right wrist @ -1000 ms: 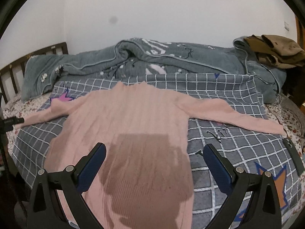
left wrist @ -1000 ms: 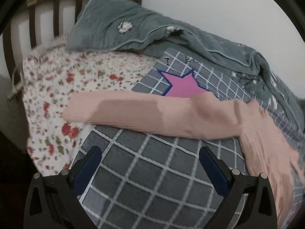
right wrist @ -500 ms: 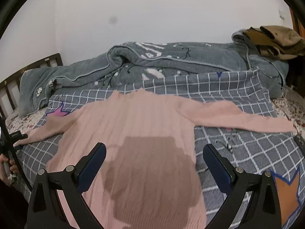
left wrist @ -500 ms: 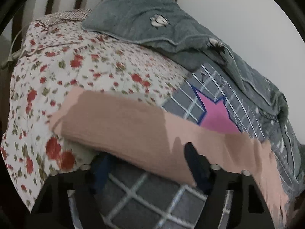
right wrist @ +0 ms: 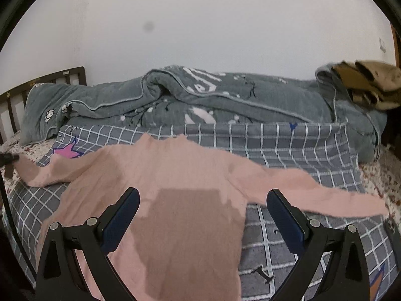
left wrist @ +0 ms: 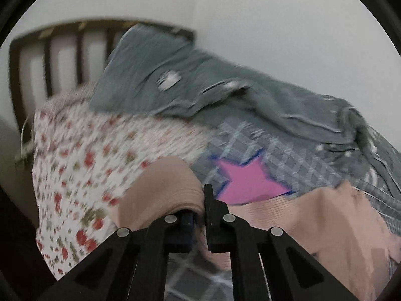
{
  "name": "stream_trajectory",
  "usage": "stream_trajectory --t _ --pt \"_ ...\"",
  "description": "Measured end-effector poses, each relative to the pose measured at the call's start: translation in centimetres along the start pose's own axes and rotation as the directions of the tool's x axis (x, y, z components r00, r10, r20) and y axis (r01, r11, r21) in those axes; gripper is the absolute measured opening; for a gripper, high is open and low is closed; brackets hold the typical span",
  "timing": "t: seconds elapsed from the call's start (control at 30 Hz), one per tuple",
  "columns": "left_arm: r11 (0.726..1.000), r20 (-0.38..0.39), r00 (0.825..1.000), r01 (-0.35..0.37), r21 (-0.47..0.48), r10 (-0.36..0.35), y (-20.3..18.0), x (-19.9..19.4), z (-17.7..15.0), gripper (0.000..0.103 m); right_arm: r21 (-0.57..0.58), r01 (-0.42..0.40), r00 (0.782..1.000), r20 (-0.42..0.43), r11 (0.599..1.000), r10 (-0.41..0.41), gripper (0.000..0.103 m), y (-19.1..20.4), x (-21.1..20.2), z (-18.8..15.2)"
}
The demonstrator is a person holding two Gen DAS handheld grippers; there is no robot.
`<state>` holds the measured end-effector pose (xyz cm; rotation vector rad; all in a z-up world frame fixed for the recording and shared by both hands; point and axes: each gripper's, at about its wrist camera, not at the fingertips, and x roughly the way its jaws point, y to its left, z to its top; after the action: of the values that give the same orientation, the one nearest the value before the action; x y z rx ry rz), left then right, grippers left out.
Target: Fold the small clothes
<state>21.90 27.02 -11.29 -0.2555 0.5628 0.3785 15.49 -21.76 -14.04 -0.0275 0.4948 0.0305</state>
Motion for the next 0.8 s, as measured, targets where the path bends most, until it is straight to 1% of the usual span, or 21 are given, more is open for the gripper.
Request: stream_trajectory --t 0.03,0.1,0.2,0.27,0.3,0.37,0.43,0.47,0.5,0.53,0.63,0.7,0.73,0.8 --pt "1.0 0.012 1.0 0.011 0.019 -0.012 -1.4 -0.5 0.4 0.007 0.005 0.0 1.0 -0.003 1.0 0.0 0.1 -0.6 0.0 -0.3" --pt "0.996 0.041 0.997 0.068 0.057 -0.07 -4.9 -1.9 1.2 0.007 0.019 0.017 1.0 -0.002 1.0 -0.017 0.1 -1.8 0.1 -0.9" --pt "0.985 0.069 0.987 0.139 0.1 -0.146 -9.7 -3.5 1.6 0.007 0.072 0.022 1.0 -0.012 0.997 -0.021 0.1 -3.7 0.2 -1.6" --pt "0.968 0.069 0.974 0.205 0.148 -0.217 -14.3 -4.3 1.5 0.007 0.101 0.022 0.999 -0.027 0.995 -0.019 0.1 -5.1 0.1 -2.1" --pt "0.961 0.067 0.969 0.225 0.16 -0.237 -15.6 -4.6 1.3 0.007 0.118 0.022 0.999 -0.033 0.993 -0.019 0.1 -6.0 -0.1 -2.3" --pt "0.94 0.054 0.955 0.275 0.201 -0.291 -19.9 -5.0 0.6 0.007 0.129 0.03 0.999 -0.028 0.991 -0.027 0.1 -7.2 -0.6 -2.6" --pt "0.913 0.045 0.936 0.328 0.244 -0.348 -24.1 -5.4 -0.8 0.007 0.155 0.056 0.998 -0.02 0.986 -0.054 0.1 -8.7 -1.4 -3.0" --pt "0.902 0.037 0.93 0.346 0.258 -0.367 -25.9 -5.5 -1.6 0.007 0.181 0.046 0.999 -0.021 0.982 -0.043 0.1 -9.4 -1.6 -3.2" --pt "0.886 0.014 0.921 0.372 0.276 -0.39 -28.5 -5.3 -2.8 0.007 0.204 0.028 0.999 -0.023 0.979 -0.024 0.1 -10.0 -1.8 -3.3" --pt "0.876 -0.006 0.914 0.39 0.283 -0.405 -30.0 -5.2 -3.7 0.007 0.22 0.013 1.0 -0.022 0.975 -0.008 0.1 -10.4 -2.0 -3.4" --pt "0.841 -0.083 0.892 0.448 0.304 -0.445 -35.4 -4.4 -7.1 0.007 0.234 0.019 1.0 -0.007 0.972 -0.018 0.1 -11.6 -2.6 -3.4" --pt "0.822 -0.107 0.885 0.462 0.333 -0.454 -37.9 -4.3 -9.1 0.007 0.237 0.031 1.0 -0.003 0.971 -0.031 0.1 -12.2 -2.9 -3.4" --pt "0.809 -0.121 0.883 0.464 0.359 -0.453 -39.4 -4.0 -10.6 0.007 0.241 0.028 1.0 -0.006 0.97 -0.027 0.1 -12.4 -2.9 -3.5" --pt "0.8 -0.157 0.884 0.466 0.378 -0.441 -41.4 -3.2 -12.4 0.007 0.264 0.01 1.0 -0.01 0.964 -0.008 0.1 -12.8 -3.0 -3.6"
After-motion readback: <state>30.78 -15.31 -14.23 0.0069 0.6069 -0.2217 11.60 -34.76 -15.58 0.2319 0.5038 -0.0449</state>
